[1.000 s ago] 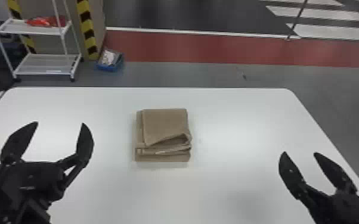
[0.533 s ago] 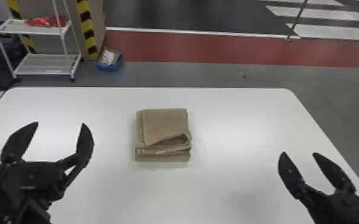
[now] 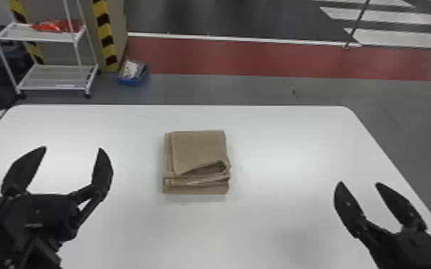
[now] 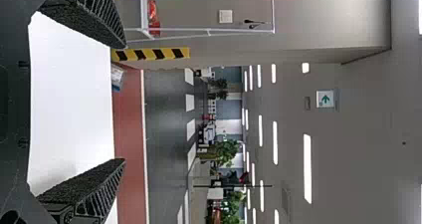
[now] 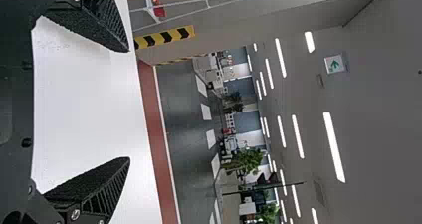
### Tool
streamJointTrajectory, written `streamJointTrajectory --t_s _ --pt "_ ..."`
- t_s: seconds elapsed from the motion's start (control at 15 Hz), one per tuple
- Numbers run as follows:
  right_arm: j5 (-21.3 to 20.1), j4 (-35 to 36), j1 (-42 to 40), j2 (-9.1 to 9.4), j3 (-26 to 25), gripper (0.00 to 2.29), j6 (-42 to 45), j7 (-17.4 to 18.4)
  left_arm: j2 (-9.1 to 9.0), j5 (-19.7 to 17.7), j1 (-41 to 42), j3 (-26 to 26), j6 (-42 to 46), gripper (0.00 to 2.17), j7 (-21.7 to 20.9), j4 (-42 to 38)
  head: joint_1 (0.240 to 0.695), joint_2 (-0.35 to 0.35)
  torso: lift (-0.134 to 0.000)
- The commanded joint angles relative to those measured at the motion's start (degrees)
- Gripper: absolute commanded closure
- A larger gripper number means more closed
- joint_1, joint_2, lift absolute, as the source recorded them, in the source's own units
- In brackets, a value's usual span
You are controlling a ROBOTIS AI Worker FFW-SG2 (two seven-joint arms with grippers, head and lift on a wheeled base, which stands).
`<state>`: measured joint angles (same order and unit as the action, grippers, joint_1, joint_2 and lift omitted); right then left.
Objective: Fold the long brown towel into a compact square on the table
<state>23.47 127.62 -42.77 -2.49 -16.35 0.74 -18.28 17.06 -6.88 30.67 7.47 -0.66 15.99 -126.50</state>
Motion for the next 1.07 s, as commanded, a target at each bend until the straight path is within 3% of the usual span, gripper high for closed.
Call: streamJointTrajectory --t_s 0.0,1.0 --pt "0.0 -0.1 0.1 0.03 0.0 0.11 0.0 0.0 0.08 -0.1 -0.1 0.0 0.0 0.08 -0.1 0.0 0.695 -0.113 -0.128" --pt "0.0 -0.5 0.2 0.21 0.0 0.11 0.0 0.0 -0.01 -0.2 -0.2 0.1 0.0 0.08 -0.3 0.6 0.695 -0.115 -0.128"
